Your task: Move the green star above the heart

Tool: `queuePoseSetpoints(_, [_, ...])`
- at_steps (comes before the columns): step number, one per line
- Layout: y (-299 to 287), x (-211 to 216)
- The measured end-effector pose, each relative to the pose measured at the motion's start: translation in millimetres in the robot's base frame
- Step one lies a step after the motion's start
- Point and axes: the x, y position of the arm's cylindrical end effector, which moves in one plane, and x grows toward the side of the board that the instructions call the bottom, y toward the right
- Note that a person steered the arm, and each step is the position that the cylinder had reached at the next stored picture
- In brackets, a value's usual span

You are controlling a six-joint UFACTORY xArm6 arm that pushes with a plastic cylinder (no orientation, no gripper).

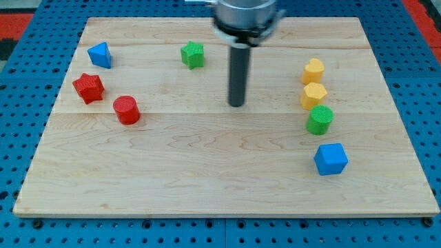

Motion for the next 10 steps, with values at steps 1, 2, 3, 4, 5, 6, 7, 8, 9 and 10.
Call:
queuePoseSetpoints(1, [-16, -3])
queuePoseSetpoints(2, [-16, -3])
queuePoseSetpoints(3, [-16, -3])
queuePoseSetpoints(4, [-14, -16])
queuePoseSetpoints(5, [-28, -41])
queuePoseSetpoints(6, [-29, -76])
queuePoseSetpoints(7, [-54, -65])
queuePoseSetpoints(8, [-86, -69])
queuePoseSetpoints(9, [-76, -114])
queuePoseSetpoints(10, [2, -139])
